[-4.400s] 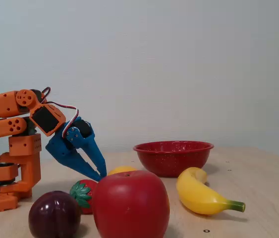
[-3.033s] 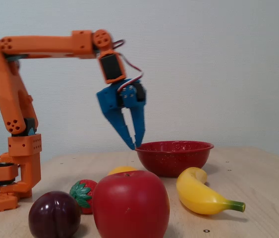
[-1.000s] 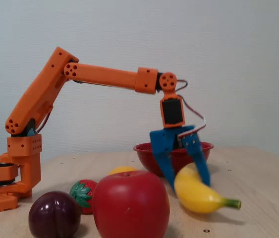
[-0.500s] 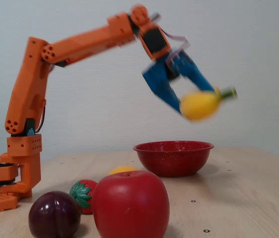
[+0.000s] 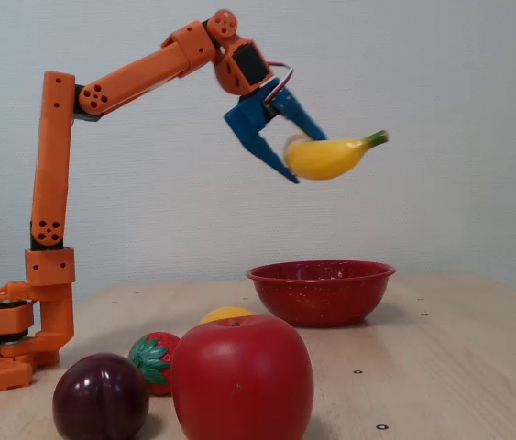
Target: Put the banana in the red bowl.
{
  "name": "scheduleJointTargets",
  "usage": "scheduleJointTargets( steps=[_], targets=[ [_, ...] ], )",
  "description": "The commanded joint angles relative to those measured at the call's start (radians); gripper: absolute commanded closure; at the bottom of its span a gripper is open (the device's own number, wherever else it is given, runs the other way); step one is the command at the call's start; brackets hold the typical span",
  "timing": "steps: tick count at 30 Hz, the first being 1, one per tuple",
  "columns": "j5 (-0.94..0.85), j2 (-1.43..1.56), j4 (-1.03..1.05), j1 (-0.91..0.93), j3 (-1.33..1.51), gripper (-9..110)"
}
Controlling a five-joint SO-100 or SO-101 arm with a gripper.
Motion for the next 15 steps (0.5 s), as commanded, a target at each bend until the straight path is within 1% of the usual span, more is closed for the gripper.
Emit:
scheduleJointTargets(
  steps=[1, 7, 15],
  targets=[
    [-0.014, 0.044, 0.017, 0.051, -0.123, 101],
    [-0.015, -0.143, 0.041, 0.112, -0.215, 101],
    [0.002, -0.379, 0.072, 0.127, -0.374, 101]
  ],
)
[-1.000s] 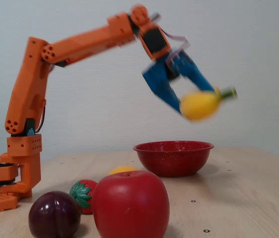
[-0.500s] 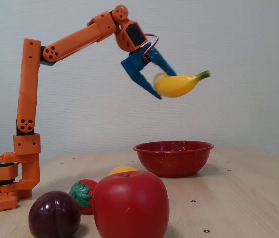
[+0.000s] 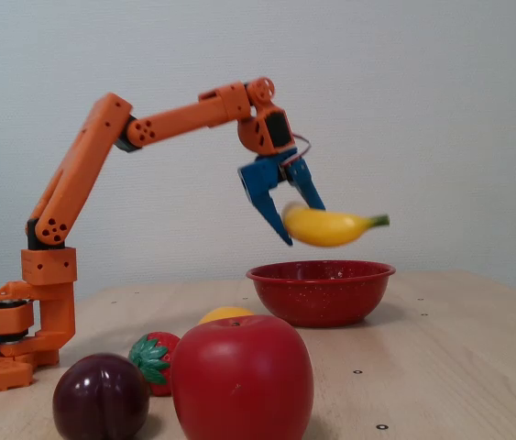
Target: Put the banana in the red bowl.
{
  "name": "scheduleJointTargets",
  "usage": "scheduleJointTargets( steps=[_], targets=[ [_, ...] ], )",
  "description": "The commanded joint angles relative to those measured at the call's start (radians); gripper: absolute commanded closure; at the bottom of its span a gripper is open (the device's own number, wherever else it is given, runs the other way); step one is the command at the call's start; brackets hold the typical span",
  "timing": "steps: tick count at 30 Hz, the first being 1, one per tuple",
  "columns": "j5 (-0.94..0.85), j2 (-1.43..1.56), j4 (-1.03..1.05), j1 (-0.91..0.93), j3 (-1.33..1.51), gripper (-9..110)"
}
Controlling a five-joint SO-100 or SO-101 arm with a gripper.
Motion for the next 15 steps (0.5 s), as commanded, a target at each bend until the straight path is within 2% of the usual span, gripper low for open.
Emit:
scheduleJointTargets(
  steps=[1, 15],
  targets=[
    [0.005, 0.034, 0.023, 0.021, -0.158, 101],
    [0.031, -0.187, 0.026, -0.008, -0.141, 101]
  ],
)
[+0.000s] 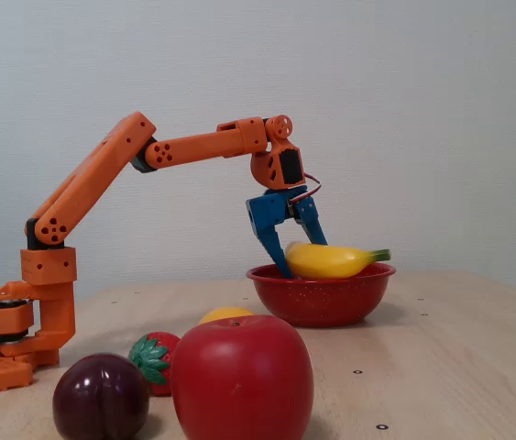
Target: Put the banana in the red bowl.
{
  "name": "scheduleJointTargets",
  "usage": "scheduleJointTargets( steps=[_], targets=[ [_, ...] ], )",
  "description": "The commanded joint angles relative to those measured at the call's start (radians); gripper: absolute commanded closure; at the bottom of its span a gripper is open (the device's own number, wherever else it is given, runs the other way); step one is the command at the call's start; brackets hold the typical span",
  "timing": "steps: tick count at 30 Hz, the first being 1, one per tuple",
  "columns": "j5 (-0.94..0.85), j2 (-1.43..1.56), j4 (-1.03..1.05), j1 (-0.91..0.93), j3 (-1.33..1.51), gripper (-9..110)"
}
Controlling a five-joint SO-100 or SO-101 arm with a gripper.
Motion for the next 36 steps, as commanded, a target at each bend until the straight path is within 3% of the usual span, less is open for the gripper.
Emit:
scheduleJointTargets(
  steps=[1, 6, 12, 19, 24, 31, 36],
  targets=[
    [0.025, 0.025, -0.003, -0.011, -0.058, 100],
    [0.005, 0.080, -0.012, -0.041, -0.048, 62],
    [0.015, 0.253, -0.009, -0.055, -0.009, 54],
    [-0.006, 0.500, 0.046, -0.080, -0.044, 69],
    [-0.046, 0.670, 0.112, -0.114, -0.052, 100],
    [-0.066, 0.868, 0.176, -0.178, 0.046, 101],
    [-0.040, 1.108, 0.029, -0.265, 0.420, 101]
  ],
)
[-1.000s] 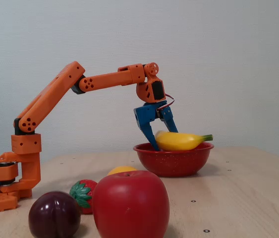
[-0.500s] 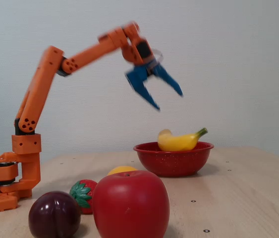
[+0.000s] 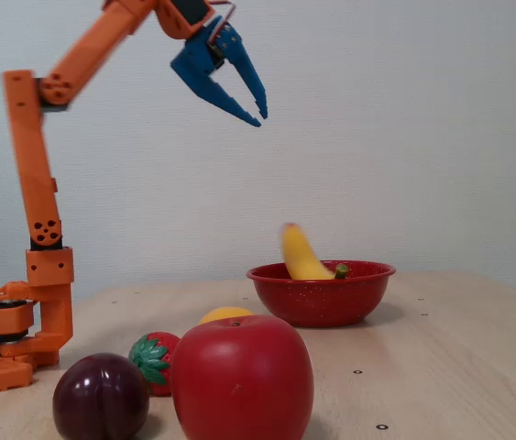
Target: Put the banana in the red bowl.
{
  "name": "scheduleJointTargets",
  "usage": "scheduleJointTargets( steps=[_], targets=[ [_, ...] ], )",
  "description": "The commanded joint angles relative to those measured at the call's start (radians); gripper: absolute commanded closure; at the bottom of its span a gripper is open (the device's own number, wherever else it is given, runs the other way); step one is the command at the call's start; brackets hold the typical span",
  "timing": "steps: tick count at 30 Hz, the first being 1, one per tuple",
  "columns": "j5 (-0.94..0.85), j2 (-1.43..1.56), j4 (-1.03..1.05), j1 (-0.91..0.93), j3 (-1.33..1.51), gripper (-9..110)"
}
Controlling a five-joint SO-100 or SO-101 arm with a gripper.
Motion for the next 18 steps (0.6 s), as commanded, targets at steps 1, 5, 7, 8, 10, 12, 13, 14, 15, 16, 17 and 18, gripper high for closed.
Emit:
scheduleJointTargets(
  steps=[1, 5, 7, 8, 10, 12, 13, 14, 15, 16, 17, 18],
  targets=[
    [0.017, 0.186, -0.120, -0.067, 0.198, 101],
    [0.035, 0.328, -0.235, -0.152, 0.535, 101],
    [0.046, 0.391, -0.311, -0.189, 0.695, 101],
    [0.057, 0.426, -0.356, -0.207, 0.778, 101],
    [0.078, 0.502, -0.442, -0.238, 0.942, 101],
    [0.098, 0.557, -0.492, -0.261, 1.058, 101],
    [0.103, 0.580, -0.508, -0.268, 1.104, 101],
    [0.104, 0.606, -0.520, -0.276, 1.149, 101],
    [0.104, 0.637, -0.541, -0.279, 1.200, 101],
    [0.104, 0.672, -0.566, -0.282, 1.255, 101],
    [0.109, 0.718, -0.592, -0.282, 1.318, 101],
    [0.114, 0.769, -0.612, -0.278, 1.382, 101]
  ],
)
